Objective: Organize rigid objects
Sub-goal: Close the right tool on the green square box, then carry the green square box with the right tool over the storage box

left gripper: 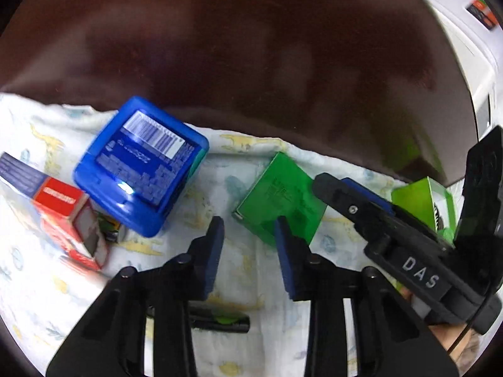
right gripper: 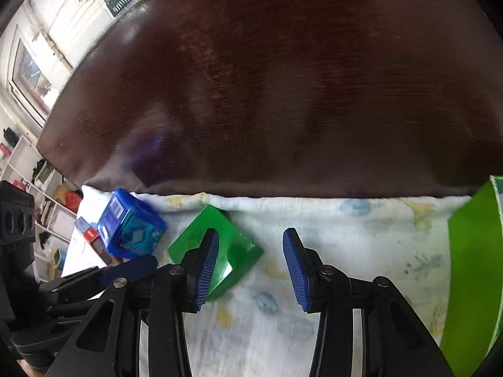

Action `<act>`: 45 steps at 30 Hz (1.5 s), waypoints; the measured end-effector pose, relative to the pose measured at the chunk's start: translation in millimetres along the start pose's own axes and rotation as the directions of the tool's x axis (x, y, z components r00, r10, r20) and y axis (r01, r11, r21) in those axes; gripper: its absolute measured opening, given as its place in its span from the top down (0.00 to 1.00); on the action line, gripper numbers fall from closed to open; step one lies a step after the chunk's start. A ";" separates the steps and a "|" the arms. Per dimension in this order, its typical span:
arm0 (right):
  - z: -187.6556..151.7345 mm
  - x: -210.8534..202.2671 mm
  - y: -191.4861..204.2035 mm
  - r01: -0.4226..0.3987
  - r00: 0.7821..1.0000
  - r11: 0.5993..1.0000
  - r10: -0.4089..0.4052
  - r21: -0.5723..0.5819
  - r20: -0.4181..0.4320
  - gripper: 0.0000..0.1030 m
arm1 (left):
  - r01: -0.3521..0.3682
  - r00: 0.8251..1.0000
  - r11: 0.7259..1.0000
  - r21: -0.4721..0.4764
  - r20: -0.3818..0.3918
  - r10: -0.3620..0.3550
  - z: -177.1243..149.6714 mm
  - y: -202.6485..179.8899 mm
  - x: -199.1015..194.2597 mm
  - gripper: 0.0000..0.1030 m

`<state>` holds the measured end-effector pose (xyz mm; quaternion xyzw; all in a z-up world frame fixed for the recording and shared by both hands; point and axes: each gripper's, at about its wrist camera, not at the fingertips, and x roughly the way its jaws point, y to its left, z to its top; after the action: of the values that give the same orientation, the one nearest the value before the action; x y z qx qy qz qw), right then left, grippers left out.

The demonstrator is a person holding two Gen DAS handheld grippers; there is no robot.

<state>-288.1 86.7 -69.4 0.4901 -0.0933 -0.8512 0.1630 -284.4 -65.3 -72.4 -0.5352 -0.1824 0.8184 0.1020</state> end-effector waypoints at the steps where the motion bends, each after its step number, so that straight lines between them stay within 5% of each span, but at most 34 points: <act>1: 1.1 3.8 -0.1 -0.002 1.000 1.000 0.002 -0.001 -0.004 0.56 | 0.009 1.000 1.000 -0.011 0.003 -0.009 1.8 -0.1 0.4 0.71; 5: 3.3 16.4 -1.1 -0.045 0.998 0.999 0.045 0.009 -0.042 0.75 | 0.003 1.000 1.000 0.003 0.007 -0.003 5.4 -3.3 1.8 0.75; 11: -24.1 -1.6 4.9 -0.077 0.994 0.997 0.075 -0.019 -0.078 0.76 | 0.033 0.999 0.990 0.138 0.009 -0.035 -5.7 -9.5 -2.6 0.76; 21: -115.9 -70.9 -4.5 -0.044 0.996 0.996 0.037 -0.083 -0.083 0.78 | 0.085 0.995 0.914 0.397 -0.089 -0.054 -83.3 -71.4 -15.1 0.76; 29: -156.9 -103.8 -33.6 -0.038 0.996 0.999 0.037 -0.006 -0.080 0.78 | 0.114 0.992 0.893 0.436 -0.101 -0.078 -136.5 -100.6 -16.4 0.75; 39: -179.0 -118.7 -52.8 -0.058 0.996 0.997 0.060 0.047 -0.059 0.78 | 0.138 0.986 0.922 0.361 -0.133 -0.095 -154.0 -84.4 -21.4 0.73; 45: -179.4 -108.9 -51.1 -0.099 0.992 0.994 0.102 0.044 -0.069 0.78 | 0.152 0.984 0.918 0.367 -0.145 -0.105 -161.8 -87.3 -18.1 0.72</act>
<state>-91.6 174.5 -88.2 0.5180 -0.1293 -0.8218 0.1988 -131.7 38.5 -79.9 -0.5416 -0.0503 0.7954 0.2673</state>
